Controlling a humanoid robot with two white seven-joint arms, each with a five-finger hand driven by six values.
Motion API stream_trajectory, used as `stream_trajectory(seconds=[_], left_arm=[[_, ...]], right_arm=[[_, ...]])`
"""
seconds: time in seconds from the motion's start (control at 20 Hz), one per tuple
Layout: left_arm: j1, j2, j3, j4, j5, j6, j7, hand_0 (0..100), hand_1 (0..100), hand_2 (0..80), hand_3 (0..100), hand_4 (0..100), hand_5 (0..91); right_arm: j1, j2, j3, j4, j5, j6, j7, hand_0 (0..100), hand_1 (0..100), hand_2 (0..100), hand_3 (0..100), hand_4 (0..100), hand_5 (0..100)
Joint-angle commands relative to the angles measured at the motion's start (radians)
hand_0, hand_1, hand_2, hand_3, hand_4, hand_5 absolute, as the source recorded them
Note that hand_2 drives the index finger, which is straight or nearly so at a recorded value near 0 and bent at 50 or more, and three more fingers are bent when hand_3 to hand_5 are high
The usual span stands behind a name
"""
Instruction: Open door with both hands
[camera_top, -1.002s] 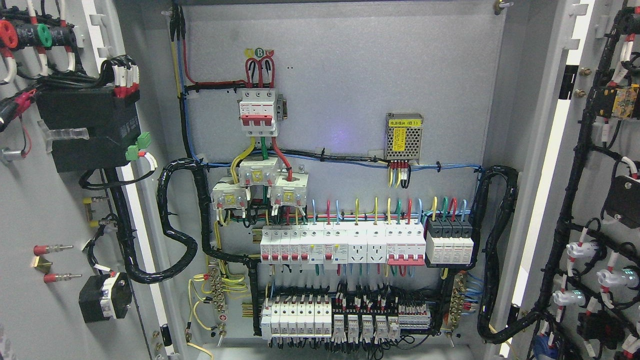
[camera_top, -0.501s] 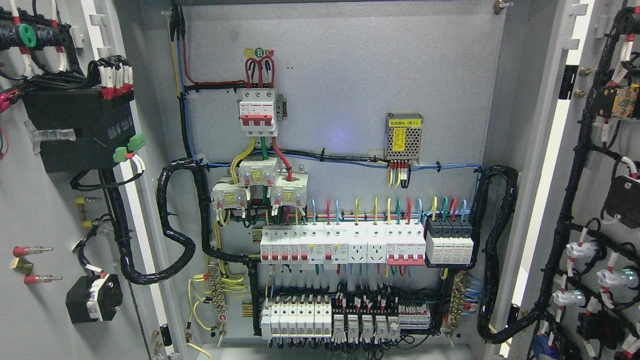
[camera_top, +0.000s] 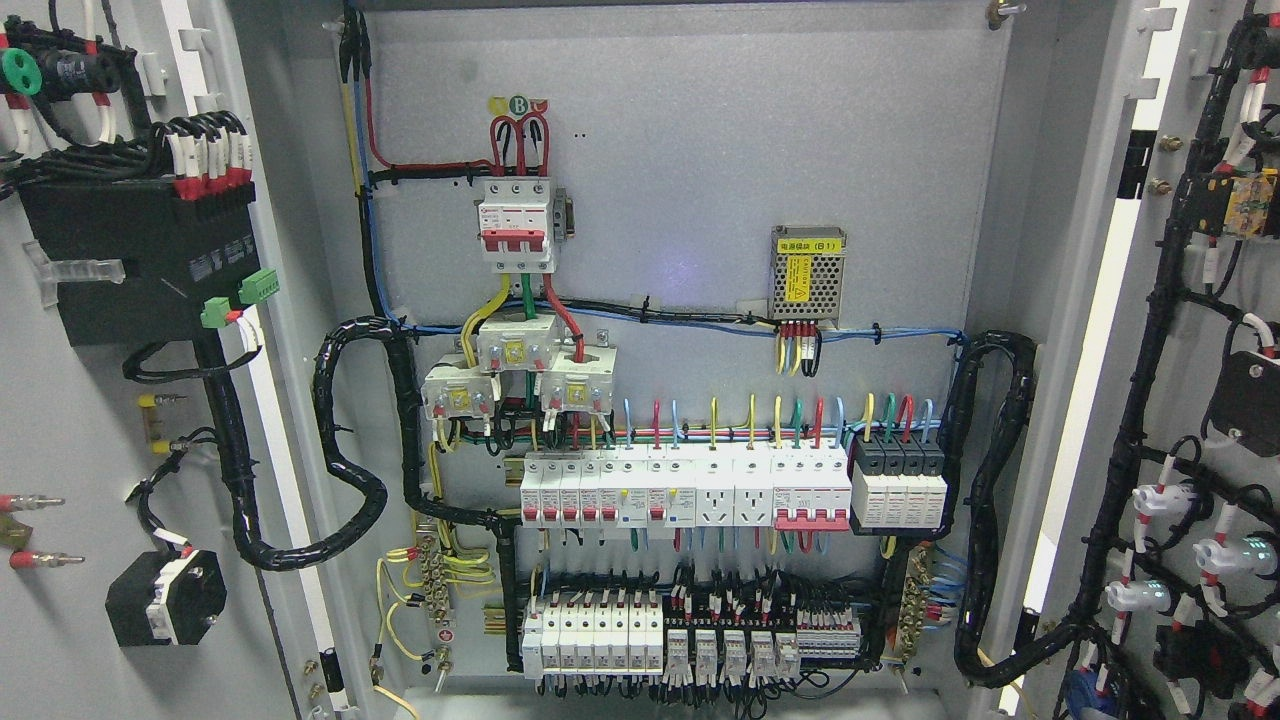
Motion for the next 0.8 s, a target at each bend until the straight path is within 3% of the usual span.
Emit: stream_trajectory(seconds=[0.0,0.75], left_arm=[[0.001,0.033,0.077,0.004,0.041,-0.427,-0.003,0,0,0.0,0,4,0.0],[0.003,0.050,0.157,0.011,0.099,-0.422,-0.003,0,0,0.0,0,4,0.0]], right_arm=[[0.001,-0.003,-0.009,0.013,-0.007,-0.002,-0.005,0,0,0,0,0,0],[0.030,0.034,-0.031,0.038,-0.040,-0.006,-0.014,0,0,0,0,0,0]])
